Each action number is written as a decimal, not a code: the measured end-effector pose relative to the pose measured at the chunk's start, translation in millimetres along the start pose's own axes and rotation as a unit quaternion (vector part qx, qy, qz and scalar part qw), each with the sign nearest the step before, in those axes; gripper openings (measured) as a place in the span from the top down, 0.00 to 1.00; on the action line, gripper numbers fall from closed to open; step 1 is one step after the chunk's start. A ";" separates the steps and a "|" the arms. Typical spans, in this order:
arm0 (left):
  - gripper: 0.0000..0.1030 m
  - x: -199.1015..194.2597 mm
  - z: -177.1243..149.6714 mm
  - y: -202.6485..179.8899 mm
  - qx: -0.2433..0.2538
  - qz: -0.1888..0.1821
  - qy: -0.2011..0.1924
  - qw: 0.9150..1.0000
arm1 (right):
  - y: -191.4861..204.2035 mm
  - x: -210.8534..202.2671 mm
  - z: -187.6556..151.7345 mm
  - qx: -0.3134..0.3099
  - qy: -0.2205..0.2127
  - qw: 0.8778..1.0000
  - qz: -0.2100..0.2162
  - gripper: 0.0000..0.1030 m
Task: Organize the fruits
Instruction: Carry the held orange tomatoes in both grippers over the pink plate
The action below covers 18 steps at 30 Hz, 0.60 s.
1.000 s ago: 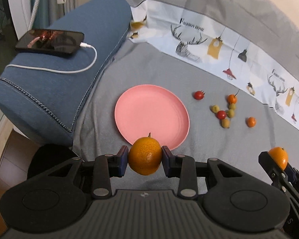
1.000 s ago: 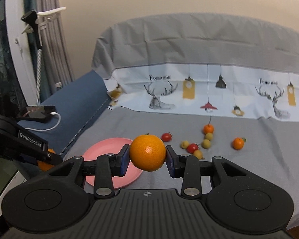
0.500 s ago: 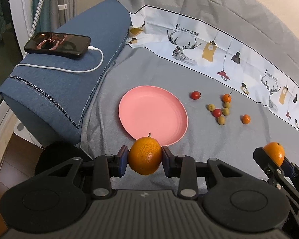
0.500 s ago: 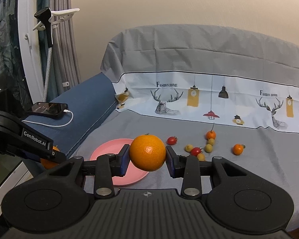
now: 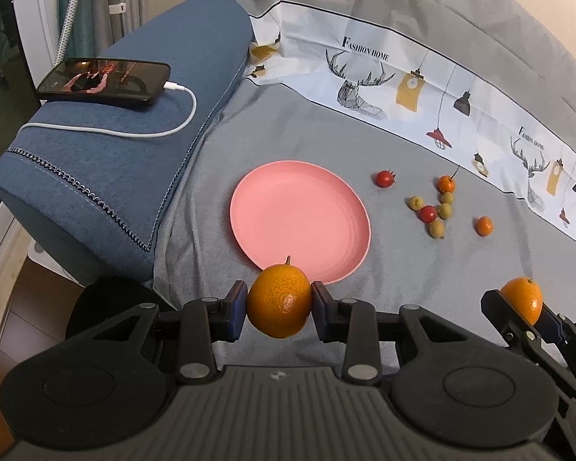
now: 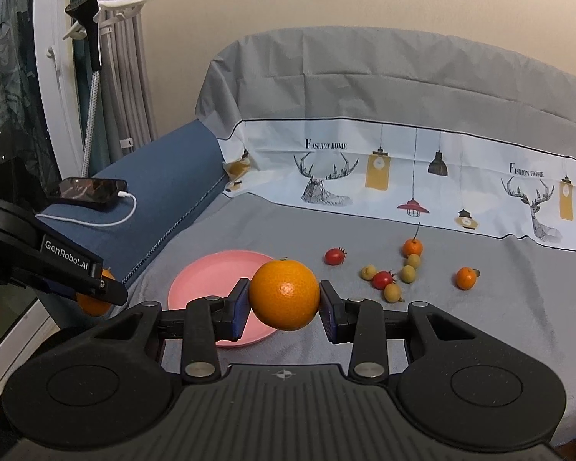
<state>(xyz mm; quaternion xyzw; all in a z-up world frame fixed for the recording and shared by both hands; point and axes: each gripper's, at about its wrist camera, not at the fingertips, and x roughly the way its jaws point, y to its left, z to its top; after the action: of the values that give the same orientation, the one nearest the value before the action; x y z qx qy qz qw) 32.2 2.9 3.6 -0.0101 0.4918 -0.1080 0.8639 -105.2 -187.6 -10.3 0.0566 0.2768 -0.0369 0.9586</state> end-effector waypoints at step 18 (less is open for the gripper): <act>0.62 60.9 30.3 4.2 -0.001 0.028 0.027 0.999 | 13.5 80.3 1.5 -0.018 0.055 0.998 0.023 0.62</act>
<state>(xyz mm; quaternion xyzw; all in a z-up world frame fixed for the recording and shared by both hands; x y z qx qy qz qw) 88.8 -7.7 -32.8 0.0058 0.5154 -0.0835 0.8528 -35.2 -177.7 -50.7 0.0477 0.3281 -0.0063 0.9434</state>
